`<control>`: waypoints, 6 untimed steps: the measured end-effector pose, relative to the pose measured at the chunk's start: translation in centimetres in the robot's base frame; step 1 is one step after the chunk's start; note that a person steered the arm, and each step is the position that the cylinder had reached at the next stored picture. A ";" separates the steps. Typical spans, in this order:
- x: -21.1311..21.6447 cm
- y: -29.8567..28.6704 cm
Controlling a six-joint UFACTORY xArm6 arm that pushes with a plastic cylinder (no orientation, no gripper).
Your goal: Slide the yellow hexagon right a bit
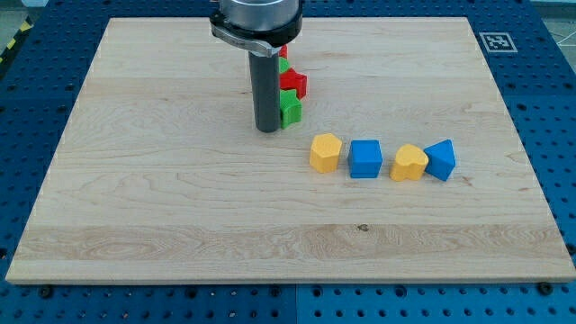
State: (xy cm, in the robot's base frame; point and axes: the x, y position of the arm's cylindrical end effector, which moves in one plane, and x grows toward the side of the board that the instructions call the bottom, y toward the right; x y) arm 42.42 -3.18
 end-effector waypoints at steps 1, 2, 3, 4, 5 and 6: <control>0.6 0.0; 0.9 -0.2; 1.6 -0.9; 2.7 -0.8; 2.8 0.6; 2.8 0.9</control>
State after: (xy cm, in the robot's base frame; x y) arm 45.19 -2.27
